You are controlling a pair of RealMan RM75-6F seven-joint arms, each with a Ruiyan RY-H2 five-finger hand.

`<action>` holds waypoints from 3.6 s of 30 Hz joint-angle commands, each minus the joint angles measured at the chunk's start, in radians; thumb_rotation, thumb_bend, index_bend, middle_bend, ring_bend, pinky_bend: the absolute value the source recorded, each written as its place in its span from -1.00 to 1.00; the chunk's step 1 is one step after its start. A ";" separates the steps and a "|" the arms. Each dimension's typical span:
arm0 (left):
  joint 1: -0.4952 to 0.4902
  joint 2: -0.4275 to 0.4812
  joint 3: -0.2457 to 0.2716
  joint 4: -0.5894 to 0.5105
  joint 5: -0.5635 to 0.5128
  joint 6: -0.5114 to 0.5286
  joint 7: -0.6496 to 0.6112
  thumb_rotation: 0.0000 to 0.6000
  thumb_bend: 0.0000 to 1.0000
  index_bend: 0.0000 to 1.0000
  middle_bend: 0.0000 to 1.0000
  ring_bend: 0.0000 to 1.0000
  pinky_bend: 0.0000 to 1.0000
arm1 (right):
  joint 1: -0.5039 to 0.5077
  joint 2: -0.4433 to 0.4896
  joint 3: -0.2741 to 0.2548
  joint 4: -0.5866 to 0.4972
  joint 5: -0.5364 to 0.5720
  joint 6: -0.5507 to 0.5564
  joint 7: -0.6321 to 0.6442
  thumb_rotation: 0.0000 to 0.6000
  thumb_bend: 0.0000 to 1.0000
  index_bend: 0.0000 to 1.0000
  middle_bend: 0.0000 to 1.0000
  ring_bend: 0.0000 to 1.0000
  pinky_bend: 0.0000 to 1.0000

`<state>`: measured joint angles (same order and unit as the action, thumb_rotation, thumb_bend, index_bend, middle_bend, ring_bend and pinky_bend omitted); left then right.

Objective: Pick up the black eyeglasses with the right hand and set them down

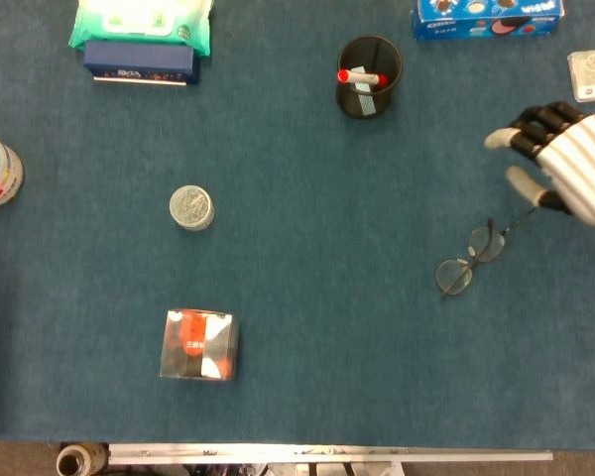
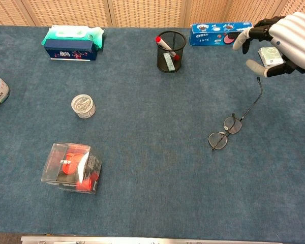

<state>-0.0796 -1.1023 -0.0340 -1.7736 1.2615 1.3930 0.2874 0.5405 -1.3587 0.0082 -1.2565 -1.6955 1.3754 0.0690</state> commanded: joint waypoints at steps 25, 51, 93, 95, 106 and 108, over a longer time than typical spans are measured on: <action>-0.002 -0.003 0.004 0.009 -0.012 -0.009 -0.007 1.00 -0.46 -0.36 -0.34 -0.39 -0.20 | -0.054 -0.070 0.001 0.139 0.069 -0.066 0.091 1.00 -0.22 -0.21 -0.02 -0.30 -0.19; 0.012 -0.007 0.009 0.022 -0.010 -0.001 -0.029 1.00 -0.46 -0.36 -0.34 -0.39 -0.20 | -0.028 -0.142 -0.019 0.161 0.008 -0.067 0.182 1.00 -0.43 -0.21 -0.02 -0.31 -0.19; 0.027 -0.005 0.010 0.040 -0.008 0.001 -0.064 1.00 -0.46 -0.34 -0.33 -0.39 -0.20 | 0.004 -0.293 -0.106 0.312 -0.034 -0.153 0.270 1.00 -0.42 -0.21 -0.02 -0.31 -0.19; 0.027 -0.005 0.010 0.042 -0.008 0.001 -0.064 1.00 -0.46 -0.34 -0.33 -0.39 -0.20 | 0.004 -0.293 -0.103 0.315 -0.032 -0.148 0.272 1.00 -0.42 -0.21 -0.02 -0.31 -0.19; 0.022 -0.010 0.007 0.037 -0.004 -0.002 -0.053 1.00 -0.46 -0.34 -0.33 -0.39 -0.20 | -0.009 -0.230 -0.098 0.234 -0.038 -0.098 0.225 1.00 -0.42 -0.21 -0.02 -0.31 -0.19; 0.020 -0.011 0.006 0.036 -0.003 -0.002 -0.049 1.00 -0.46 -0.34 -0.33 -0.39 -0.20 | -0.013 -0.215 -0.099 0.210 -0.038 -0.091 0.211 1.00 -0.42 -0.21 -0.02 -0.31 -0.19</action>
<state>-0.0592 -1.1134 -0.0273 -1.7378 1.2587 1.3906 0.2381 0.5316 -1.5862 -0.0898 -1.0305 -1.7327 1.2774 0.2917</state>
